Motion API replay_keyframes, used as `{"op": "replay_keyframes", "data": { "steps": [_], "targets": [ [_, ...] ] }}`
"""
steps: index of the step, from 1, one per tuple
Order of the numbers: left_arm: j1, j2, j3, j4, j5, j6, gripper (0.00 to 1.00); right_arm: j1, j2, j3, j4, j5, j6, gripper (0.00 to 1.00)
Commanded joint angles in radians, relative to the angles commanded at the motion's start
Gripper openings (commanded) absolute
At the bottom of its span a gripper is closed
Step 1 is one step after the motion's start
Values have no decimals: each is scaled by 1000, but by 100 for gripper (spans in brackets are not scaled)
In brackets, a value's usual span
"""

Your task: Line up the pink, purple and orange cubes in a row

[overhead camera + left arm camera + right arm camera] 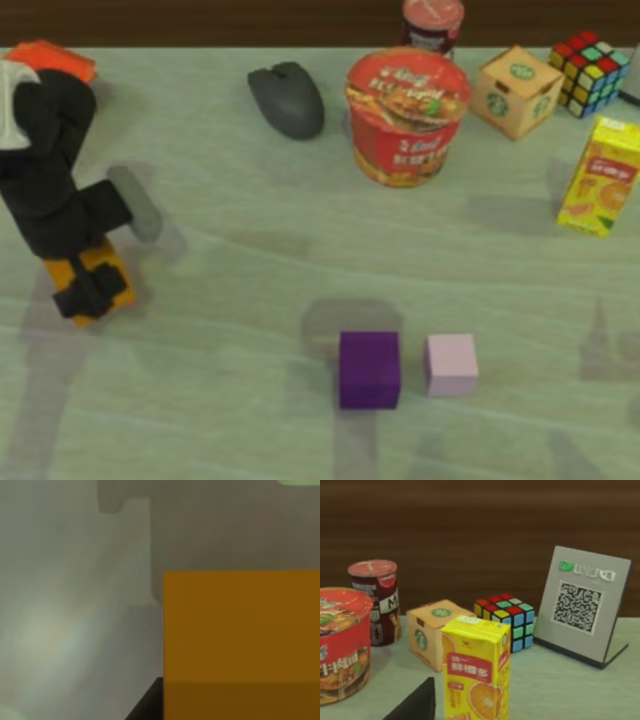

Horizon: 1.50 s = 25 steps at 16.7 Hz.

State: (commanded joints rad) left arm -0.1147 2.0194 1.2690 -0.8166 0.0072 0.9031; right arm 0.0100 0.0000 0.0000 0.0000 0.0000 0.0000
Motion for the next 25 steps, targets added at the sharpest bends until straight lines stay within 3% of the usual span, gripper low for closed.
{"op": "replay_keyframes", "data": {
  "steps": [5,12,15,21,25],
  "targets": [
    [12,-78,86,-169,-2,-3,0,0,0,0,0,0,0,100],
    [-8,-87,90,-179,-2,2,0,0,0,0,0,0,0,100],
    [-106,-109,78,-190,-2,15,0,0,0,0,0,0,0,100],
    [-434,-184,26,-218,-3,50,0,0,0,0,0,0,0,100],
    [-507,-212,10,-221,-4,59,0,0,0,0,0,0,0,100]
  ]
}}
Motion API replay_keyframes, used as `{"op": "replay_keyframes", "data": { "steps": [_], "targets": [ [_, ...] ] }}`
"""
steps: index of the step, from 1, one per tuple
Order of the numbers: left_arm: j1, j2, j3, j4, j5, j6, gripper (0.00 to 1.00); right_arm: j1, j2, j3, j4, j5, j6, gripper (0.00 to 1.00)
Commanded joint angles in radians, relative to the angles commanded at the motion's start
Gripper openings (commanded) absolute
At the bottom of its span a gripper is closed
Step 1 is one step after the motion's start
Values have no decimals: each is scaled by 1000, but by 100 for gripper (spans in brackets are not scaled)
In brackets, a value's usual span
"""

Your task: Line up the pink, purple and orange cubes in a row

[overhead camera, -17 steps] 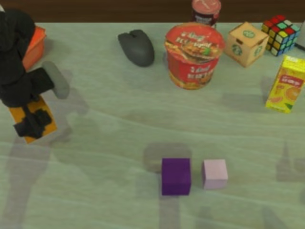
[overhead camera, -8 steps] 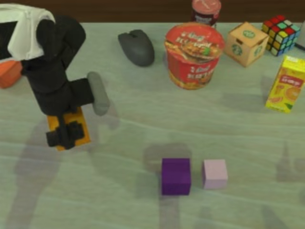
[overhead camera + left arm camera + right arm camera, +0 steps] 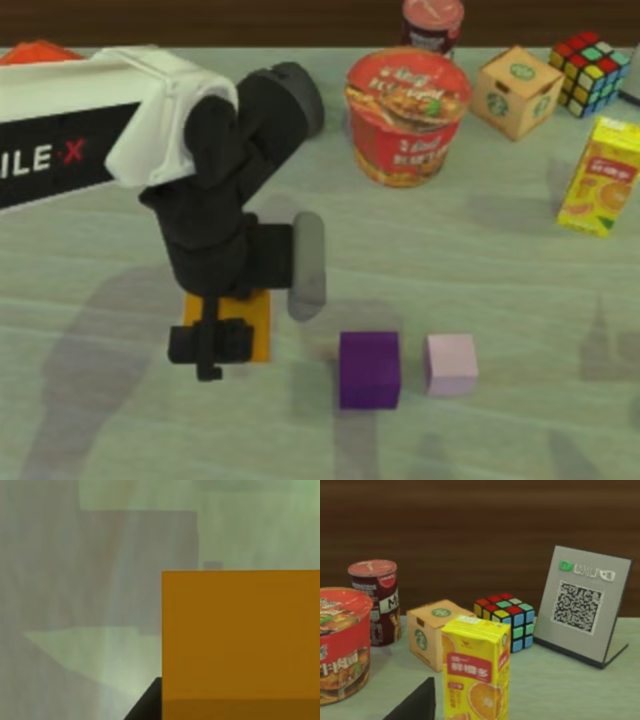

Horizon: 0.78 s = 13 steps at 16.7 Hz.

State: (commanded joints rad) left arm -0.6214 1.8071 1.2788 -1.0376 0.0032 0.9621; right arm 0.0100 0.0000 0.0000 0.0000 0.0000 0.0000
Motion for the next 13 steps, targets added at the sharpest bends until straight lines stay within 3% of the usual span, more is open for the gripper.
{"op": "replay_keyframes", "data": {
  "steps": [5,13],
  "targets": [
    [3,11,-7,19,0,0,0,0,0,0,0,0,0,100],
    [-6,117,-143,261,1,-5,0,0,0,0,0,0,0,100]
  ]
}}
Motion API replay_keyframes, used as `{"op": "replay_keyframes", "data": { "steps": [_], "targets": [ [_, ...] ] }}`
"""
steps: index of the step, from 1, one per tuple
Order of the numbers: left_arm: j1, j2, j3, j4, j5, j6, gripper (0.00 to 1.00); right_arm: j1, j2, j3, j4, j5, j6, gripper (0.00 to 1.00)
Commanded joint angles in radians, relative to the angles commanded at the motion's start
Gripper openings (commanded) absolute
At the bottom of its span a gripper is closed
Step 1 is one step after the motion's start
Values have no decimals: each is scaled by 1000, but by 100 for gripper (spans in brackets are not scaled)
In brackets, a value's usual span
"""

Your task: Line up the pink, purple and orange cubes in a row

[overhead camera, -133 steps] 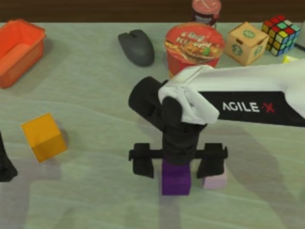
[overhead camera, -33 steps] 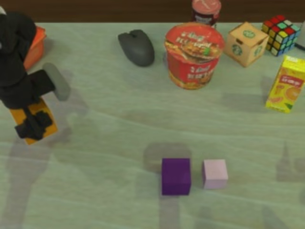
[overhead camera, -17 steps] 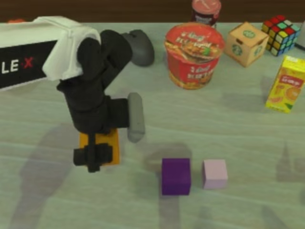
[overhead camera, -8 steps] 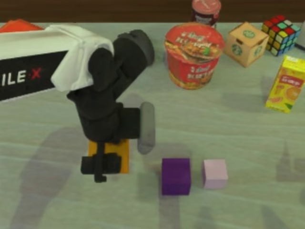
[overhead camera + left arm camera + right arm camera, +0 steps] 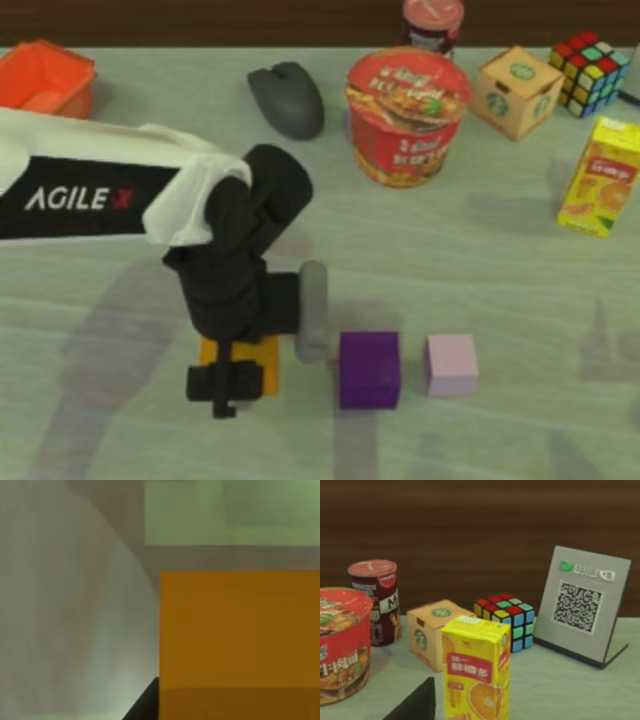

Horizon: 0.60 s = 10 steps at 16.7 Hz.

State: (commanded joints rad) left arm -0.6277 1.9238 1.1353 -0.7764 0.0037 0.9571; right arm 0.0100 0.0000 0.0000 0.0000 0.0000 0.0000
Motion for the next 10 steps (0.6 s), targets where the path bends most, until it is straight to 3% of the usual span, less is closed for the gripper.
{"op": "replay_keyframes", "data": {
  "steps": [4,10],
  "targets": [
    [0,2,-2,3,0,0,0,0,0,0,0,0,0,100],
    [0,2,-2,3,0,0,45,0,0,0,0,0,0,100]
  ]
}}
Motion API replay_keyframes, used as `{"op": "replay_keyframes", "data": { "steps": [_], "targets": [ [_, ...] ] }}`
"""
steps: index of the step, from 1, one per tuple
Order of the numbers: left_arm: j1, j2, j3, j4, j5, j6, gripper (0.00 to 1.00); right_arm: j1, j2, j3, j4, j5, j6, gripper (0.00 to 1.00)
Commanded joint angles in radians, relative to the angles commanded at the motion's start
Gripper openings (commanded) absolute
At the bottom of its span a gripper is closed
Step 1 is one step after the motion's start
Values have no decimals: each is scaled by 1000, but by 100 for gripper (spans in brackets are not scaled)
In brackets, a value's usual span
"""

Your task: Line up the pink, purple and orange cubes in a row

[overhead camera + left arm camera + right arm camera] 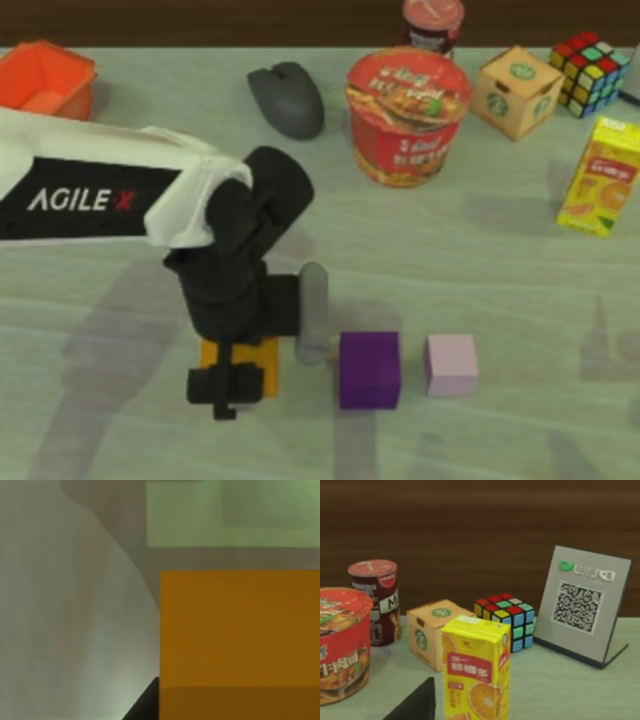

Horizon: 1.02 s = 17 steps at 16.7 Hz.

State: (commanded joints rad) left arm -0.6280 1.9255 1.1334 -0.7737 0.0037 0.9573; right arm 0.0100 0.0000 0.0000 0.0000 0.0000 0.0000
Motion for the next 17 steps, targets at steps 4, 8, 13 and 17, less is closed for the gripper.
{"op": "replay_keyframes", "data": {
  "steps": [4,8,13,17],
  "targets": [
    [0,0,0,0,0,0,75,0,0,0,0,0,0,100],
    [0,0,0,0,0,0,100,0,0,0,0,0,0,100],
    [0,0,0,0,0,0,100,0,0,0,0,0,0,100],
    [2,-2,3,-4,0,0,100,0,0,0,0,0,0,100]
  ]
}}
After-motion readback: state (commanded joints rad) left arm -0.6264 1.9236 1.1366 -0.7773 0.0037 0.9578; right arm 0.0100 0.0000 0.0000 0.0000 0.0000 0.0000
